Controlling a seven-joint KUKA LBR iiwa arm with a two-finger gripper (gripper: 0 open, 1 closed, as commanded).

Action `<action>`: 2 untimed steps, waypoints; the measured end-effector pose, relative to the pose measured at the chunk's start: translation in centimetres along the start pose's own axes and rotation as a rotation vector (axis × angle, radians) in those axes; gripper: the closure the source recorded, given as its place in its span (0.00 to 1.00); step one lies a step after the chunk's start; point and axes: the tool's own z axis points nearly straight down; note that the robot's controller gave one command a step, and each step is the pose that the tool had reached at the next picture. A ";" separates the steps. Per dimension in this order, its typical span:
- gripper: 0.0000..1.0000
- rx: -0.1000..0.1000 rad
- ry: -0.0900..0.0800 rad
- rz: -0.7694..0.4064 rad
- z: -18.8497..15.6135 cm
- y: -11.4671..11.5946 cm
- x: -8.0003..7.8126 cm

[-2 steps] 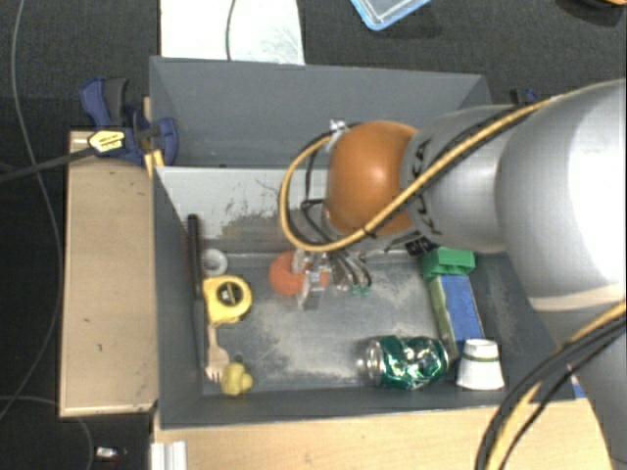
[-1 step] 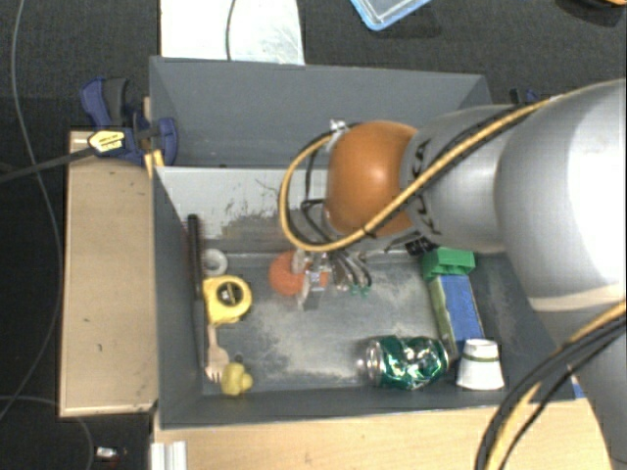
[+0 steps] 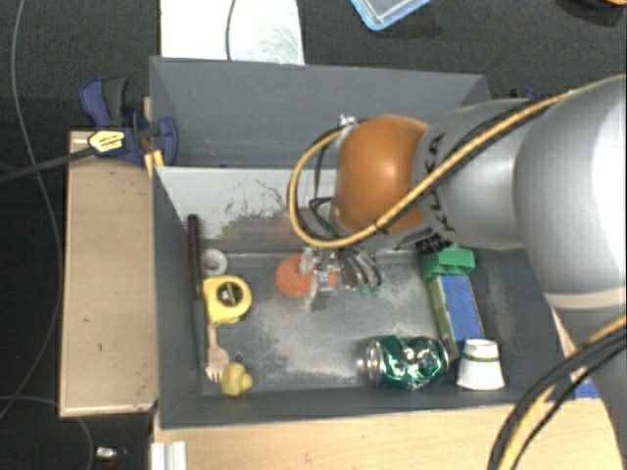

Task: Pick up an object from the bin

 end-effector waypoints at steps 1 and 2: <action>1.00 0.000 -0.001 -0.061 -7.7 -0.5 3.0; 1.00 0.001 -0.002 -0.041 -15.4 1.2 4.0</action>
Offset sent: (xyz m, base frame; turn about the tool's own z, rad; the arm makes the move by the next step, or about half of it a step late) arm -0.0449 0.0189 0.1810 -0.0178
